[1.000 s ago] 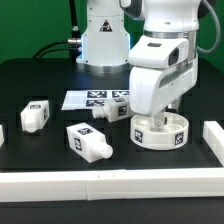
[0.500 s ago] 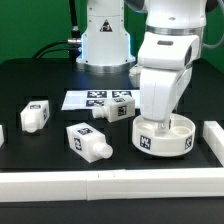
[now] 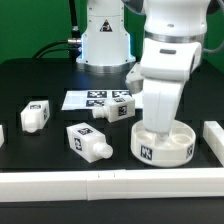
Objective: Assemble stool
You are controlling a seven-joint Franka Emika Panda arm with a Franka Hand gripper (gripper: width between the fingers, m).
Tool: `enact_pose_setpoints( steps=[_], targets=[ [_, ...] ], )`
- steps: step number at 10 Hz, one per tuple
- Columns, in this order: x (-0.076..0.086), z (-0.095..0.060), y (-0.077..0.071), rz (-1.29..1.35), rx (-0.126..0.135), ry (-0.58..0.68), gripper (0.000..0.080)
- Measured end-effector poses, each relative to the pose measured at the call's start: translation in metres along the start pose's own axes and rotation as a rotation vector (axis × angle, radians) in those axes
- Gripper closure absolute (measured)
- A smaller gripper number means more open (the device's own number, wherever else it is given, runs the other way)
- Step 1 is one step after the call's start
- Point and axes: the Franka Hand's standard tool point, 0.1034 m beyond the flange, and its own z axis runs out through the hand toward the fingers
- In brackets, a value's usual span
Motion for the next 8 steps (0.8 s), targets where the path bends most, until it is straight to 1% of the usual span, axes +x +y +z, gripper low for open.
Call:
enact_pose_setpoints(
  steps=[1, 5, 8],
  targets=[
    [0.005, 0.000, 0.009, -0.009, -0.012, 0.007, 0.0479],
    [0.005, 0.001, 0.009, -0.012, -0.011, 0.006, 0.0478],
    [0.024, 0.002, 0.011, -0.035, -0.024, 0.024, 0.0478]
  ],
)
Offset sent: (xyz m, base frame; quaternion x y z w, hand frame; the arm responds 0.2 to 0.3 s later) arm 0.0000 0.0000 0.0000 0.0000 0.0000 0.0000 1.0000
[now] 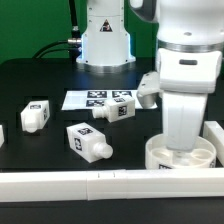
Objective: Assemble stool
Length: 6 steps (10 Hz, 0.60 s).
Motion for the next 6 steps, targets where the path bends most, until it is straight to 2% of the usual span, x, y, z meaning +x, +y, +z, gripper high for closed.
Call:
enact_pose_setpoints(
  steps=[4, 5, 6],
  targets=[
    [0.0057, 0.0002, -0.0014, -0.008, 0.003, 0.002, 0.0478],
    [0.0053, 0.0005, -0.0014, -0.007, 0.003, 0.001, 0.0404],
    [0.0048, 0.0009, -0.0014, -0.007, 0.003, 0.001, 0.0404]
  ],
)
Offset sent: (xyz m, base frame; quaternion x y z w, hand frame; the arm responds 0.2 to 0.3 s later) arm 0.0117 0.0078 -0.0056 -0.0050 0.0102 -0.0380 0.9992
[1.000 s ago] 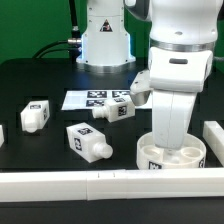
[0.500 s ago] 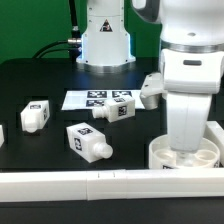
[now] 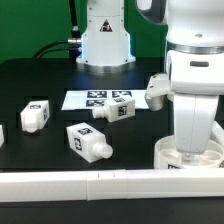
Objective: Assemble stool
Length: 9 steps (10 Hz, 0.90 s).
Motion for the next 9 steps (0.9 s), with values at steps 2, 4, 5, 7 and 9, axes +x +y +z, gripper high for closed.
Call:
enact_pose_setpoints(
  steps=[2, 4, 5, 7, 9],
  targets=[
    [-0.001, 0.000, 0.000, 0.001, 0.001, 0.000, 0.0228],
    [0.002, -0.013, 0.002, 0.028, -0.008, 0.000, 0.0155],
    [0.002, -0.024, 0.003, 0.036, -0.009, -0.002, 0.0155],
    [0.003, -0.033, 0.005, 0.041, -0.019, 0.001, 0.0150],
    [0.002, -0.031, 0.005, 0.043, -0.016, 0.000, 0.0150]
  ],
)
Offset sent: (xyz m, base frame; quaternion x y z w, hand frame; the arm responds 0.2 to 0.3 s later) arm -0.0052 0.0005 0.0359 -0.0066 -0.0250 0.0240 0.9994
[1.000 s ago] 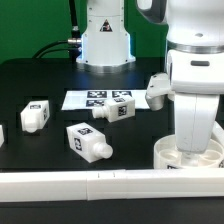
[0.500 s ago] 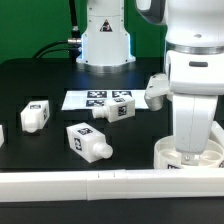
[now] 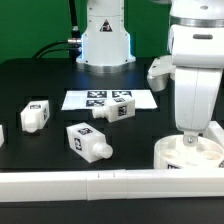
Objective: Assemble stool
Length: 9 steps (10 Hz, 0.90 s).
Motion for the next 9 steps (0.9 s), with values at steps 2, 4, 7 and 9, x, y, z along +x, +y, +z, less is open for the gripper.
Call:
enact_pose_setpoints(
  steps=[2, 4, 7, 9],
  targets=[
    [-0.012, -0.005, 0.002, 0.040, -0.002, 0.002, 0.0150],
    [-0.039, -0.024, -0.009, 0.110, -0.002, 0.001, 0.0150],
    [-0.046, -0.024, -0.011, 0.131, 0.004, 0.000, 0.0150],
    [-0.053, -0.023, -0.009, 0.150, 0.008, 0.002, 0.0150]
  ],
)
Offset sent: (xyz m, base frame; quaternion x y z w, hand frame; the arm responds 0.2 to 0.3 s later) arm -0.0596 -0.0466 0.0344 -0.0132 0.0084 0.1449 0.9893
